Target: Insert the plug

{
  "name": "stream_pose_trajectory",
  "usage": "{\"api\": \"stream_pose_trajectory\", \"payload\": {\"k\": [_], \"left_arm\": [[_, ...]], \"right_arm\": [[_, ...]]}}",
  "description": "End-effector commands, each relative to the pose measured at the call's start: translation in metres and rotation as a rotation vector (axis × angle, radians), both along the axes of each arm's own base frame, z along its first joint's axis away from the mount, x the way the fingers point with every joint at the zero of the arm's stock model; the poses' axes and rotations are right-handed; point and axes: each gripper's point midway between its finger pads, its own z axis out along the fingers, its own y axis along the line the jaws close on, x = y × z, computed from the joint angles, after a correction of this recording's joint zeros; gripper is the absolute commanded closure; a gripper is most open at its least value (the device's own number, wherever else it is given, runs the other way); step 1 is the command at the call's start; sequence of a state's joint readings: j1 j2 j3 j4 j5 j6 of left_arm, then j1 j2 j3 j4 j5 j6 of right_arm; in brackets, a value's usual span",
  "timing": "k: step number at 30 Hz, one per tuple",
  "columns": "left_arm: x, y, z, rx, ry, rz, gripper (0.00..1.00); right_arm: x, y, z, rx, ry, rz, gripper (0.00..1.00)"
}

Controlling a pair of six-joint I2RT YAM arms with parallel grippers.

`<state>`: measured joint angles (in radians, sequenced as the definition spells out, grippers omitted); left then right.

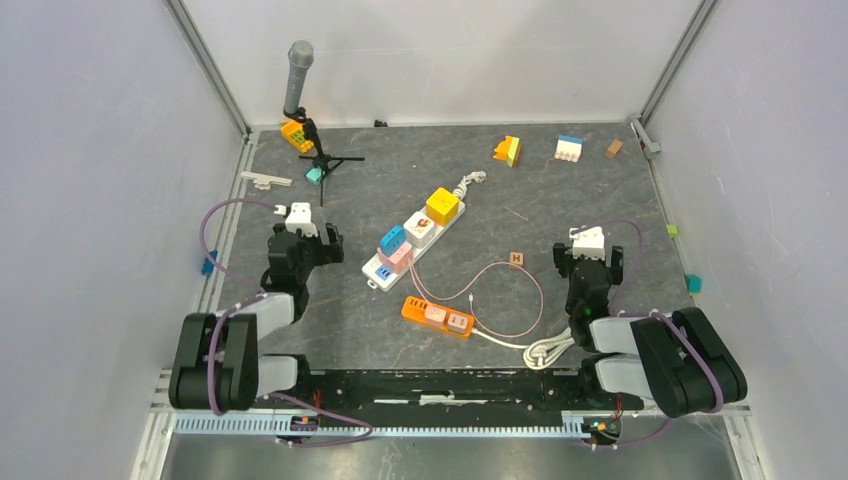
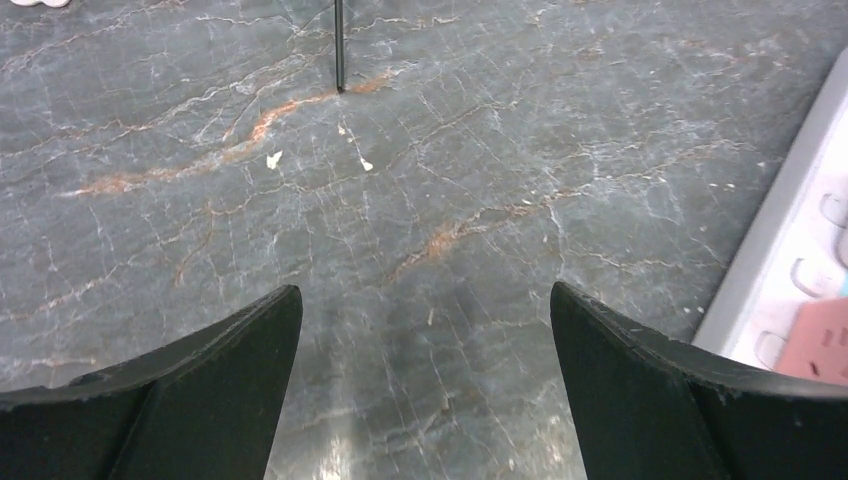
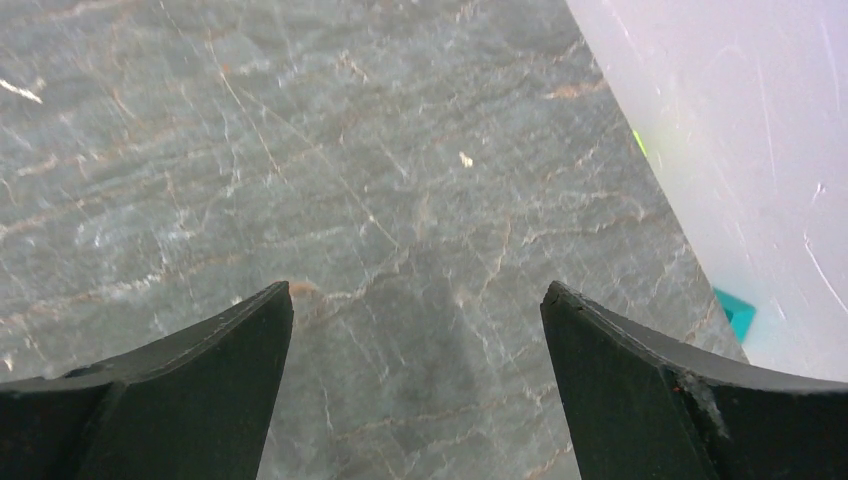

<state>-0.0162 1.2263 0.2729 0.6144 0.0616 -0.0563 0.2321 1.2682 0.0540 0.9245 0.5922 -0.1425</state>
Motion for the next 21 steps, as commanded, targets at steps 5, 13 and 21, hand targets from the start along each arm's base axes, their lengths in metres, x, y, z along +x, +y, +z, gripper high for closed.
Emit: {"api": "stream_pose_trajectory", "payload": {"k": [5,13,21], "left_arm": [[0.039,0.008,0.014,0.034,-0.18,0.023,0.0],[0.038,0.008,0.014,0.036,-0.175,0.024,0.0],[0.038,0.008,0.014,0.037,-0.177,0.023,0.0]], "right_arm": [[0.016,0.004,0.034,0.032,-0.2,0.083,0.02],[0.006,0.019,0.027,0.038,-0.209,0.228,0.02],[0.005,0.019,0.028,0.038,-0.213,0.229,0.02]]}}
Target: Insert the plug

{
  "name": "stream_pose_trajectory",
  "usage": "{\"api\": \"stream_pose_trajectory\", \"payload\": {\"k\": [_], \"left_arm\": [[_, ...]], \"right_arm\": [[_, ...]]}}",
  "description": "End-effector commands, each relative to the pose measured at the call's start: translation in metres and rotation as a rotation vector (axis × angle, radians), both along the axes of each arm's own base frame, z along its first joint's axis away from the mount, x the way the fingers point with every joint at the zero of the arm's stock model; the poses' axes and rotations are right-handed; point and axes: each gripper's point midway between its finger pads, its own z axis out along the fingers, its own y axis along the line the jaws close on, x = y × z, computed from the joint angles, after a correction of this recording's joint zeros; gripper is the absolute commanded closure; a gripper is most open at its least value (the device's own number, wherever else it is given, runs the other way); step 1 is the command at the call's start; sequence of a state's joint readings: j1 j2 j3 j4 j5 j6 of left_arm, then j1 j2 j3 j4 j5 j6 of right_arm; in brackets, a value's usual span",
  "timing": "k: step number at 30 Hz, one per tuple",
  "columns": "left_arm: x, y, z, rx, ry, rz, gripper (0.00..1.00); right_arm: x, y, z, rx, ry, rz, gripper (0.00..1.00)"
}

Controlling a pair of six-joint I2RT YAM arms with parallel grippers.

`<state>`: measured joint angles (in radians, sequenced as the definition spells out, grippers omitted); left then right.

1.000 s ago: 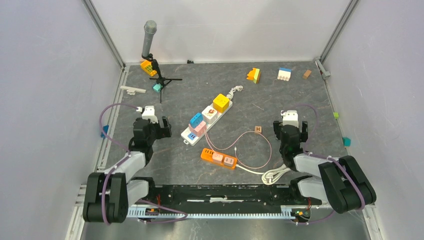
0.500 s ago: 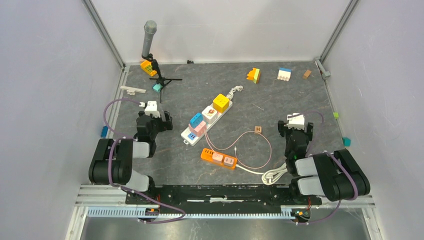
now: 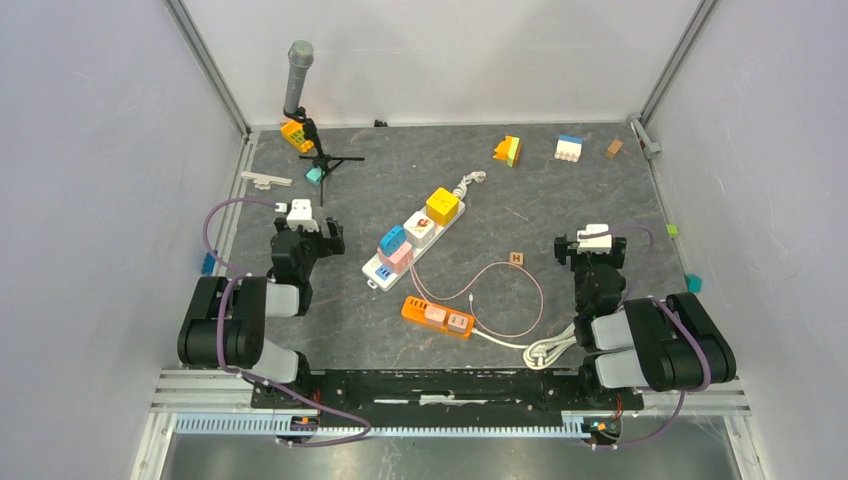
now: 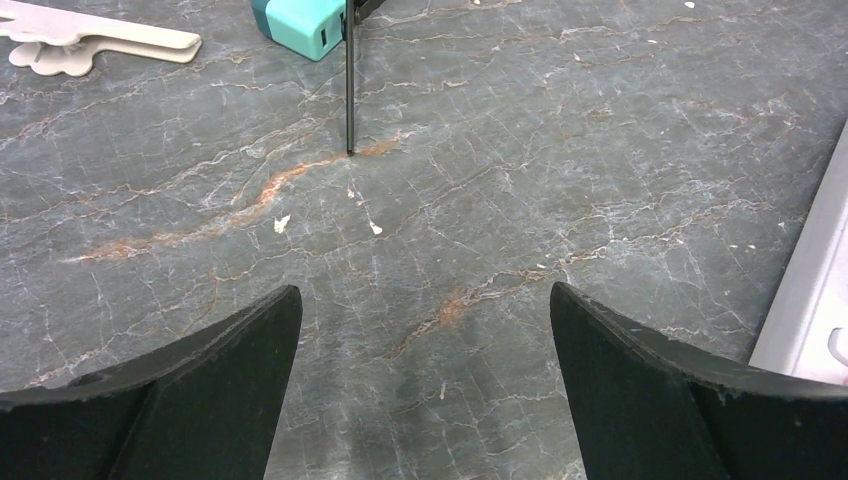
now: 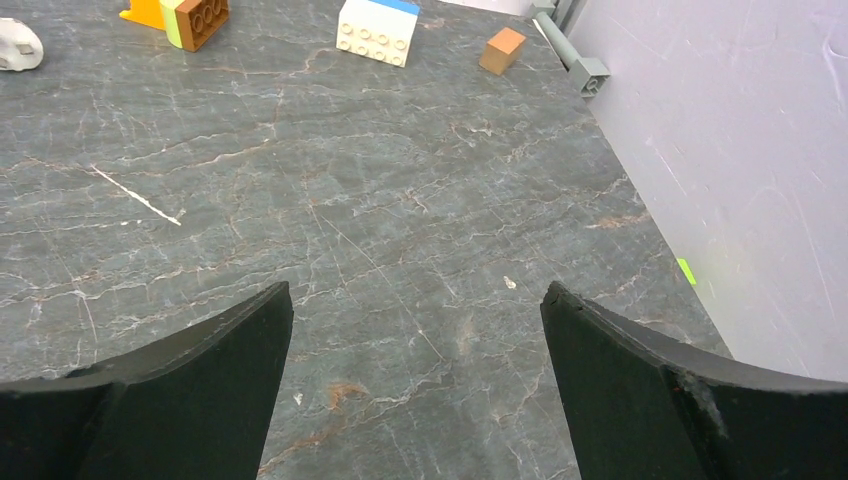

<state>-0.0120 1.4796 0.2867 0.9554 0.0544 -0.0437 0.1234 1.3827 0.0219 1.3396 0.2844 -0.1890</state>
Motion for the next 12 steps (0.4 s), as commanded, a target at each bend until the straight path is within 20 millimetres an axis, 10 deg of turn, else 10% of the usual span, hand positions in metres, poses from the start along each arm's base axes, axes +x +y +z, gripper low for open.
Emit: {"api": "stream_pose_trajectory", "payload": {"k": [1,12], "left_arm": [[0.0064,0.0053,0.0173,0.024,-0.074,0.016,0.0],[0.0061,0.0052,0.018,0.028,-0.076,0.021,0.0]], "right_arm": [[-0.0249,-0.0004,-0.016,-0.017,0.027,0.022,0.02],[-0.0247,-0.0005,-0.0159,-0.017,0.027,0.023,0.02]]}}
